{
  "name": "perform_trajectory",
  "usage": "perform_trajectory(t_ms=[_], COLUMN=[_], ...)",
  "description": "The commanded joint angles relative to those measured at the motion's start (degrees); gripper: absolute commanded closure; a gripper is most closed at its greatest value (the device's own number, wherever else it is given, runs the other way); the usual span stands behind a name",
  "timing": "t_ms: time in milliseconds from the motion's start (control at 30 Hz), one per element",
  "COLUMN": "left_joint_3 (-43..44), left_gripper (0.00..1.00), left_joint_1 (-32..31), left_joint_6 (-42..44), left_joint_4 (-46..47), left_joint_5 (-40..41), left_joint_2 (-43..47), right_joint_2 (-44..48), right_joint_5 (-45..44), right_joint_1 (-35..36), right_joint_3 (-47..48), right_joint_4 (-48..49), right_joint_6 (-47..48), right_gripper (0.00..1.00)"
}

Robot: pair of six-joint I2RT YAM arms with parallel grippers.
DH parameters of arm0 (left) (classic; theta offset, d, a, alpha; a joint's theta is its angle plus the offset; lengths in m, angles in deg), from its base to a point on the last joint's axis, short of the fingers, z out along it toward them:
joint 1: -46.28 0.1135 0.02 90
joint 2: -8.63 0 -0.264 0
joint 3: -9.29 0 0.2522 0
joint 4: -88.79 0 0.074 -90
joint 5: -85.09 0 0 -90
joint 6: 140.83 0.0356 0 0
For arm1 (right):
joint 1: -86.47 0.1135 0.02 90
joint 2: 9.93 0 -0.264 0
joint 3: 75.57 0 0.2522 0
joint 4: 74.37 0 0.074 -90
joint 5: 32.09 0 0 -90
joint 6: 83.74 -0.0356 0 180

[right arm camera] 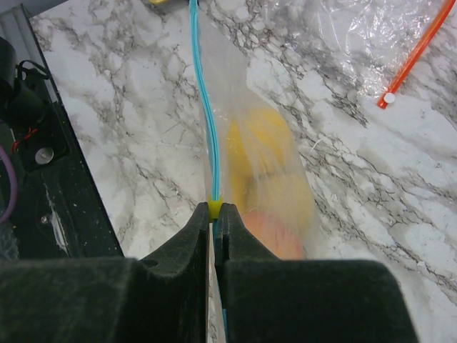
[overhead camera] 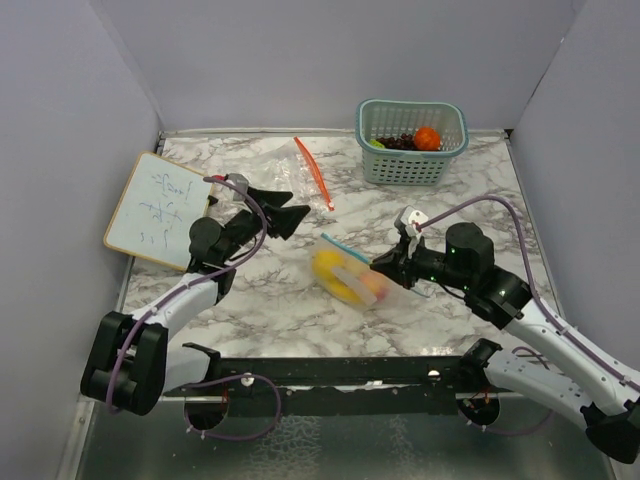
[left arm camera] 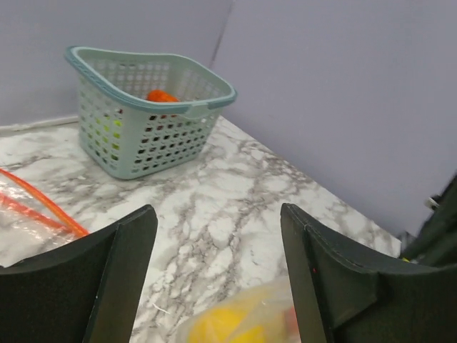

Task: Open the zip-top bag and remove the fake food
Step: Unzip the zipper food storage bag at the center of the board.

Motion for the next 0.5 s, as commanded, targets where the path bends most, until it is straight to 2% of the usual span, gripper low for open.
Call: perform_trajectory(t_ms=[0,167,300,367,467], left_joint_3=[-1.90,-1.62,0.25,1.97,2.21], left_gripper=[0.26,0.30,0.32,0.35,0.35], left_joint_1=[0.01,0.03,-0.56,-2.62,-5.16], left_joint_6=[-1.38,-5.36,-19.65,-19.68,-17.30], left_joint_4=[14.86,24.82,44.64,45.10,44.98], left_joint_5=[-15.95,-24.20,-31.76,-34.39,-35.38], left_joint_2=[2.37,0.31,-8.18,-10.90,-12.12], right_joint_2=[-1.14,-0.56,-0.14,-0.02,-0.09], right_joint_5=[-1.40,-1.18,-0.14,0.14,0.64], right_joint_1=[-0.13,-0.17,-0.13,-0.13,-0.13], right_joint_3=[2.31,2.40,2.40,2.49,2.82], right_joint_4=[-0.99,-0.79,-0.89,-0.90,-1.16], right_joint_6=[0.95,0.96,0.67,0.67,0.75], right_gripper=[0.98,0.98,0.98,0.98,0.98])
